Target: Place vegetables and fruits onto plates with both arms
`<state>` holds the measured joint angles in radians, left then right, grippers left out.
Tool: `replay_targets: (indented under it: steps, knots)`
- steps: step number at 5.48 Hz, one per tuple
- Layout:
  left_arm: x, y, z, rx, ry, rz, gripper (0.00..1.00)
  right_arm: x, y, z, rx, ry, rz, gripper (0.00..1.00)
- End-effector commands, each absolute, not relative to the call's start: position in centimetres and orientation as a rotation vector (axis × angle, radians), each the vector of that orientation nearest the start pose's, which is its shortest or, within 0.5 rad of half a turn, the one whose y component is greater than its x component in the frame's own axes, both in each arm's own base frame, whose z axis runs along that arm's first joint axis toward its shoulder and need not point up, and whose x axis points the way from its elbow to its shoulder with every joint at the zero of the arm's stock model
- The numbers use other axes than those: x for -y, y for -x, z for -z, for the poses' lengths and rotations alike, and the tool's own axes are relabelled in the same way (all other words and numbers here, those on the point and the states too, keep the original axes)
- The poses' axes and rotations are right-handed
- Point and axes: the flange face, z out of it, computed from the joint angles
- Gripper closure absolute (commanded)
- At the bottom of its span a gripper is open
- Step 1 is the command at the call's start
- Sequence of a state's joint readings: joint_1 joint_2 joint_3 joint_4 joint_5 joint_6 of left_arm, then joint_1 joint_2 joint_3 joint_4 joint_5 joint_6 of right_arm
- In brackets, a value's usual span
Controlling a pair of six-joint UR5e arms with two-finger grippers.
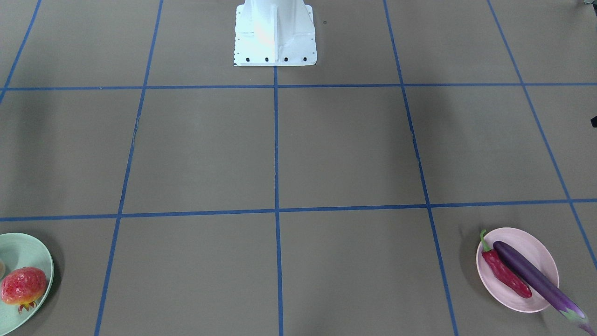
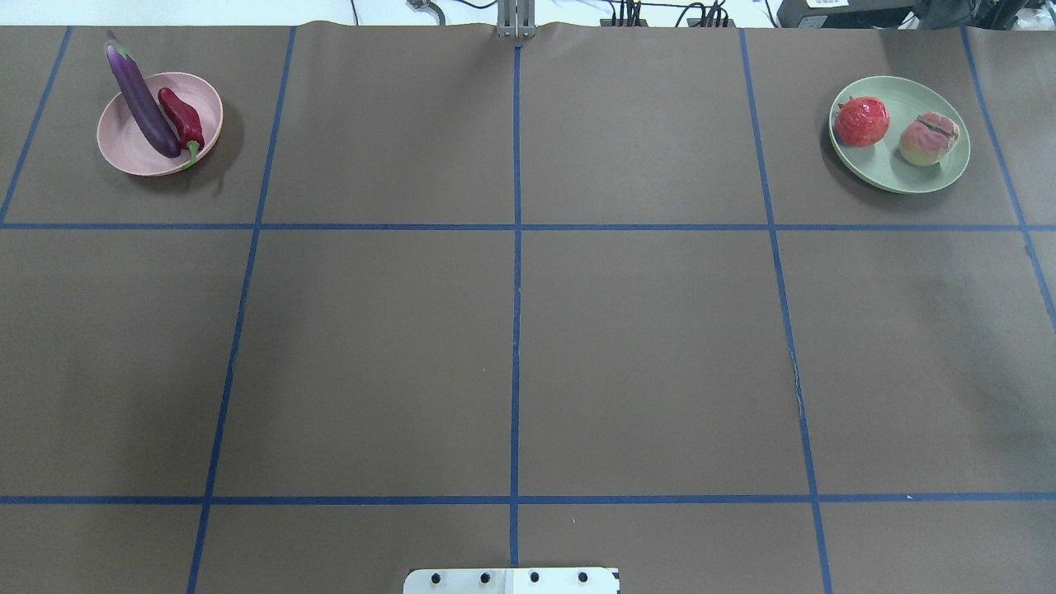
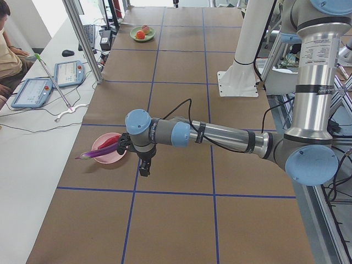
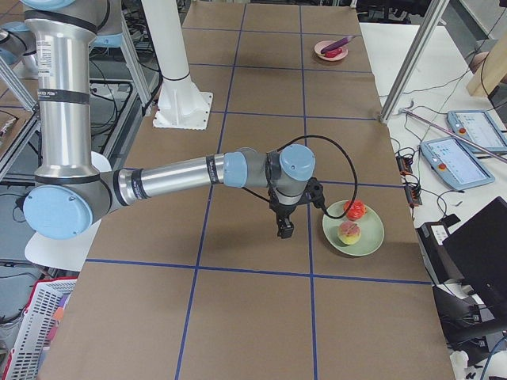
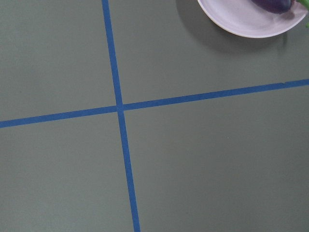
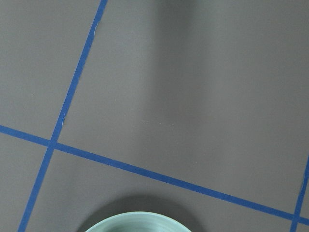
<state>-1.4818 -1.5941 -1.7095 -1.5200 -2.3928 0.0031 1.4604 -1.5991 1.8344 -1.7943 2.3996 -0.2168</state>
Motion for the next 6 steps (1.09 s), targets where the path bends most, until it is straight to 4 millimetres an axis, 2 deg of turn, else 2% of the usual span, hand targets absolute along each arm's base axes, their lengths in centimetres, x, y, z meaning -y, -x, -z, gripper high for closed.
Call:
replay_targets:
  steps: [1, 2, 3, 4, 6]
  knots:
    - [50.6, 1.6, -57.9, -0.830, -0.069, -0.131, 0.00, 48.2, -0.7, -55.4, 0.831, -0.079, 0.335, 0.00]
    - [50.6, 1.5, -58.2, -0.829, -0.063, -0.130, 0.00, 48.6, -0.6, -55.5, 0.835, -0.077, 0.333, 0.00]
    - [51.1, 1.3, -56.6, -0.828, -0.101, -0.150, 0.00, 48.4, -0.9, -54.6, 0.848, -0.097, 0.333, 0.00]
    - [50.5, 1.5, -56.4, -0.831, -0.104, -0.149, 0.00, 48.1, -0.7, -54.1, 0.877, -0.103, 0.335, 0.00]
    - [50.8, 1.5, -55.6, -0.824, -0.122, -0.157, 0.00, 48.3, -0.6, -54.6, 0.871, -0.092, 0.333, 0.00]
